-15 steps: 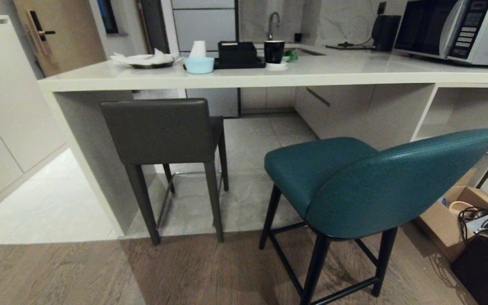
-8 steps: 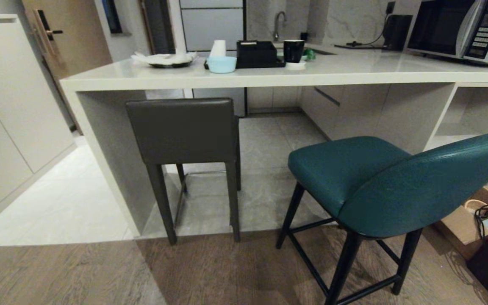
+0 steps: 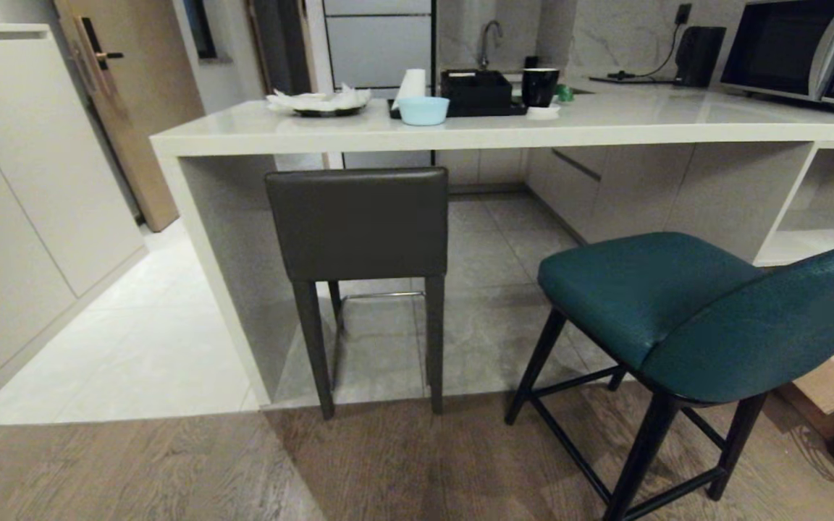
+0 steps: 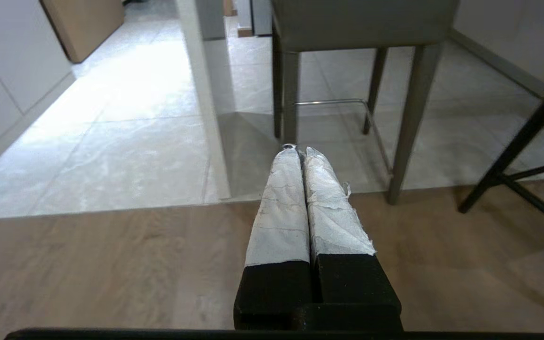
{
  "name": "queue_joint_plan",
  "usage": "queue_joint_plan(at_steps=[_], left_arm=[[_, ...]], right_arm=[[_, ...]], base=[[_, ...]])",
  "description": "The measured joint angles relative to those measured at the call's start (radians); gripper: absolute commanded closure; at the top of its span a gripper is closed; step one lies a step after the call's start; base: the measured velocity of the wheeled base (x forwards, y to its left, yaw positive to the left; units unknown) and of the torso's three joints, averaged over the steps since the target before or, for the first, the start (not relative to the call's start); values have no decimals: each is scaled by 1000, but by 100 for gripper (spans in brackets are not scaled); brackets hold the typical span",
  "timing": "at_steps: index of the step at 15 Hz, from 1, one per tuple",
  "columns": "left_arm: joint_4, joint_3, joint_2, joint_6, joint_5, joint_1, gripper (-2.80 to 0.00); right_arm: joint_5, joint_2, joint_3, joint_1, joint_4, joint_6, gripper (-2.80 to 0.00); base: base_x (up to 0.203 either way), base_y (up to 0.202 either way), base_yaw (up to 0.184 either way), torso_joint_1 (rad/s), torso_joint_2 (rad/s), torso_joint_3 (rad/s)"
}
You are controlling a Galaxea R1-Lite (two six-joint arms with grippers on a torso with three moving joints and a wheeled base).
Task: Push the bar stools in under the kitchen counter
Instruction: Pull the gray chair out from under the dining table
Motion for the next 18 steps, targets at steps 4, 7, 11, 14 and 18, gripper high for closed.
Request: queue_joint_plan(at_steps=[4,7,11,14,18], left_arm=[[0,0,0,0,1,0,0],[1,0,0,-1,0,0,0],[0,0,0,-8,2,0,0],[1,0,0,-9,2,0,0],[0,0,0,-9,2,0,0]], right_arm=[[1,0,0,0,0,0,0],[0,0,0,0,0,0,0],[0,0,0,0,0,0,0],[0,0,0,0,0,0,0],[0,0,0,0,0,0,0]], base=[[0,197,-2,0,1,3],[0,169,-3,2,-1,3],[0,17,-1,3,1,1],[0,0,0,0,0,0],[181,0,0,5,2,3]])
